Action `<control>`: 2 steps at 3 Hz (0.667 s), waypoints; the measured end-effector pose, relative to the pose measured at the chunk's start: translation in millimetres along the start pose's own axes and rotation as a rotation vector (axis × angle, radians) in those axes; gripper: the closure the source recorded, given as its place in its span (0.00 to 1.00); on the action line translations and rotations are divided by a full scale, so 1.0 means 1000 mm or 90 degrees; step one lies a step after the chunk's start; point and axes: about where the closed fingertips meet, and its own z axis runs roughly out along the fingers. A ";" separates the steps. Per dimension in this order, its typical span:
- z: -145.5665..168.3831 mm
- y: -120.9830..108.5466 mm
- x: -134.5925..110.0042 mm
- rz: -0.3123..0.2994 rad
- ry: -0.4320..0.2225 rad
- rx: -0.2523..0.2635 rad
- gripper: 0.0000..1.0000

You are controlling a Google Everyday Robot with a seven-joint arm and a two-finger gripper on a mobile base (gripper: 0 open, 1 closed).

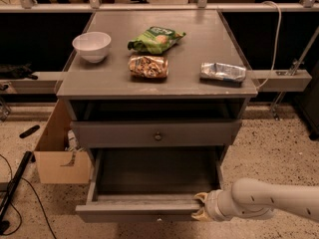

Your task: Open middle drawer

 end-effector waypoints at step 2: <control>-0.001 0.007 0.002 -0.002 -0.002 -0.002 0.50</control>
Offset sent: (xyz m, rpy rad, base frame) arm -0.0071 -0.0004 -0.0013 0.0033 0.0004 0.0040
